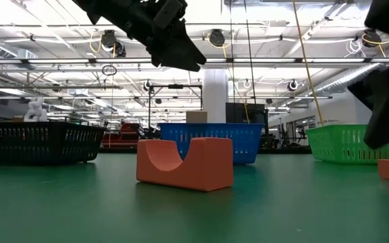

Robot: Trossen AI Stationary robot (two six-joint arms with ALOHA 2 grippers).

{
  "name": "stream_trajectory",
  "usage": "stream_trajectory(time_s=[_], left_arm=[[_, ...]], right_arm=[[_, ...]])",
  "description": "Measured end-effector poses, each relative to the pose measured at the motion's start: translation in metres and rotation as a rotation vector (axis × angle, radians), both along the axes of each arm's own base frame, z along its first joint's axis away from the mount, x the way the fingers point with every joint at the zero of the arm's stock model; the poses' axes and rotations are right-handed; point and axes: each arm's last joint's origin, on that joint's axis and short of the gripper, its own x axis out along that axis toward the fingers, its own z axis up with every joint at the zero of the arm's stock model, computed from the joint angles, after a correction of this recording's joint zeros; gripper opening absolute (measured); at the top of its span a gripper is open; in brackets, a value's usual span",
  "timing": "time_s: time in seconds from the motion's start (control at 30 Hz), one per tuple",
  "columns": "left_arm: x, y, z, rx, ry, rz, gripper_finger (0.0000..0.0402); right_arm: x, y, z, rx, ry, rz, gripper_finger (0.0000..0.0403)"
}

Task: Sort & place blocks by color
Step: Put the right red block into the green bin

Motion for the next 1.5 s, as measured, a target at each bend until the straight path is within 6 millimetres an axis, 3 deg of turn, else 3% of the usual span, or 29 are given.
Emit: stream_trajectory(time_s=[0.23,0.53,0.67,0.8,0.9,1.0,1.2,1.37,1.5], left_arm=[[0.000,0.000,0.000,-0.004,-0.001,0.002,0.0230],[0.000,0.000,0.000,-0.005,-0.001,0.003,0.0230],[0.000,0.000,0.000,-0.022,-0.005,0.012,0.0230],[0.000,-0.003,0.000,-0.030,-0.007,0.009,0.0230],[0.000,-0.008,0.000,-0.027,-0.008,-0.008,0.0230],[0.001,-0.014,0.001,-0.028,-0.017,-0.026,0.0230],[0.003,-0.029,0.007,-0.099,-0.097,-0.040,0.0230],[0.001,-0.045,0.005,-0.155,-0.077,-0.059,0.0230],[-0.003,-0.060,0.000,-0.183,-0.020,-0.080,0.0230]], right_arm=[[0.002,0.004,-0.023,-0.061,0.042,0.020,0.0190],[0.003,0.005,-0.036,-0.122,0.051,0.020,0.0171],[0.003,0.005,-0.034,-0.121,0.046,0.023,0.0115],[0.003,0.003,-0.021,-0.112,0.028,0.047,0.0116],[0.002,-0.005,0.000,-0.095,-0.014,0.038,0.0116],[-0.001,-0.020,0.029,-0.099,-0.082,-0.060,0.0116],[-0.021,-0.070,0.066,-0.168,-0.102,-0.343,0.0120],[-0.049,-0.113,0.076,-0.096,0.032,-0.634,0.0130],[-0.066,-0.130,0.076,-0.009,0.146,-0.768,0.0119]])
